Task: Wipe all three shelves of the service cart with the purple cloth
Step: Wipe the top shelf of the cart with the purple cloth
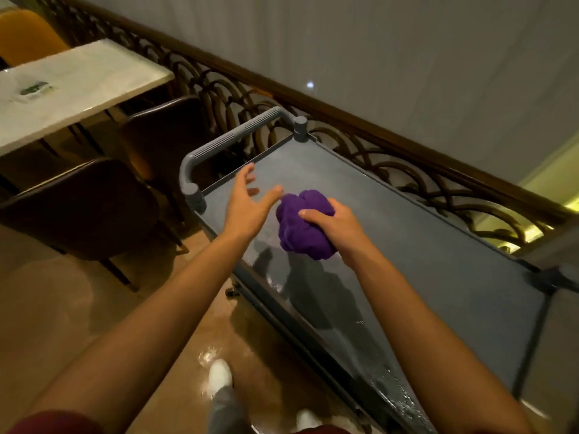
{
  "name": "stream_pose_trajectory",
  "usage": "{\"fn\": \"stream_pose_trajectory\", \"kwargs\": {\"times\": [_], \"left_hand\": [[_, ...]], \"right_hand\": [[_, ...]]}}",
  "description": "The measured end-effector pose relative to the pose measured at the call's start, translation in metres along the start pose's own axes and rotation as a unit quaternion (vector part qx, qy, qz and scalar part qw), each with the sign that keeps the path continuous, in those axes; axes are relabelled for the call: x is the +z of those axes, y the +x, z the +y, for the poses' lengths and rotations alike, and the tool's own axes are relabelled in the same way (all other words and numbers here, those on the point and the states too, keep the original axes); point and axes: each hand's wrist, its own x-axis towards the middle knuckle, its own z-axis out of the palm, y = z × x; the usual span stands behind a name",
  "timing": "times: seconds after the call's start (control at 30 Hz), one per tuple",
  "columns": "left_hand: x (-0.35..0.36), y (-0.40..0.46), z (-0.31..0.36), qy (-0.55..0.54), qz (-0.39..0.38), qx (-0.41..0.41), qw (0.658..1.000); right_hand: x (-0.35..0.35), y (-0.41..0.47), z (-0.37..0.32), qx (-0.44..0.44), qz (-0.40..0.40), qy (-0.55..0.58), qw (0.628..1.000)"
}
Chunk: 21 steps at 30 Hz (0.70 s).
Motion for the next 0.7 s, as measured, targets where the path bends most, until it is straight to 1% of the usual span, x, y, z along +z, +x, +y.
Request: {"fn": "stream_pose_trajectory", "kwargs": {"times": [0.03,0.07,0.1,0.13,0.17,0.2,0.23,0.27,0.3,0.33,0.37,0.4,0.43,0.47,0.5,0.53,0.57,0.6,0.63,0.67,0.7], "left_hand": [[-0.007,0.011,0.0,0.031,-0.058,0.024,0.998],[-0.014,0.022,0.0,0.072,-0.098,0.038,0.992],[-0.018,0.028,-0.002,0.123,-0.093,0.048,0.987],[-0.026,0.038,-0.005,0.151,-0.078,0.05,0.984],[-0.029,0.04,-0.005,0.136,-0.081,0.033,0.987],[-0.034,0.045,-0.003,0.072,-0.131,-0.012,0.989],[-0.035,0.047,0.001,-0.001,-0.197,-0.069,0.978],[-0.039,0.054,0.002,-0.065,-0.251,-0.109,0.96],[-0.04,0.059,0.003,-0.105,-0.268,-0.121,0.95],[-0.044,0.067,0.003,-0.132,-0.258,-0.123,0.949],[-0.049,0.076,0.001,-0.15,-0.245,-0.129,0.949],[-0.055,0.084,-0.003,-0.168,-0.241,-0.143,0.945],[-0.061,0.092,-0.007,-0.176,-0.248,-0.159,0.939],[-0.066,0.098,-0.011,-0.175,-0.262,-0.172,0.933],[-0.07,0.102,-0.015,-0.166,-0.281,-0.175,0.929],[-0.072,0.106,-0.017,-0.162,-0.306,-0.171,0.922],[-0.073,0.109,-0.016,-0.167,-0.335,-0.163,0.913],[-0.073,0.112,-0.015,-0.183,-0.365,-0.156,0.899],[-0.072,0.116,-0.013,-0.2,-0.391,-0.149,0.886],[-0.071,0.12,-0.012,-0.212,-0.406,-0.143,0.877],[-0.07,0.123,-0.01,-0.207,-0.401,-0.132,0.883]], "right_hand": [[0.007,0.008,-0.002,-0.004,0.009,-0.013,1.0],[0.017,0.015,-0.005,-0.009,0.028,-0.032,0.999],[0.025,0.02,-0.008,-0.025,0.061,-0.075,0.995],[0.038,0.027,-0.013,-0.05,0.118,-0.15,0.98],[0.048,0.03,-0.014,-0.083,0.174,-0.245,0.95],[0.063,0.034,-0.018,-0.115,0.228,-0.339,0.905],[0.076,0.035,-0.02,-0.144,0.256,-0.412,0.863],[0.092,0.038,-0.023,-0.16,0.256,-0.458,0.836],[0.101,0.04,-0.023,-0.177,0.228,-0.485,0.826],[0.107,0.041,-0.023,-0.185,0.184,-0.488,0.833],[0.109,0.041,-0.026,-0.181,0.147,-0.453,0.861],[0.108,0.04,-0.033,-0.166,0.142,-0.372,0.902],[0.104,0.041,-0.038,-0.16,0.179,-0.29,0.926],[0.098,0.044,-0.044,-0.166,0.234,-0.243,0.927],[0.092,0.05,-0.048,-0.175,0.275,-0.246,0.913],[0.088,0.056,-0.051,-0.17,0.275,-0.264,0.909],[0.087,0.064,-0.052,-0.153,0.239,-0.256,0.924],[0.089,0.071,-0.053,-0.109,0.193,-0.209,0.952],[0.092,0.077,-0.051,-0.057,0.156,-0.131,0.977],[0.094,0.082,-0.047,-0.008,0.129,-0.029,0.991],[0.096,0.086,-0.039,0.025,0.116,0.056,0.991]]}}
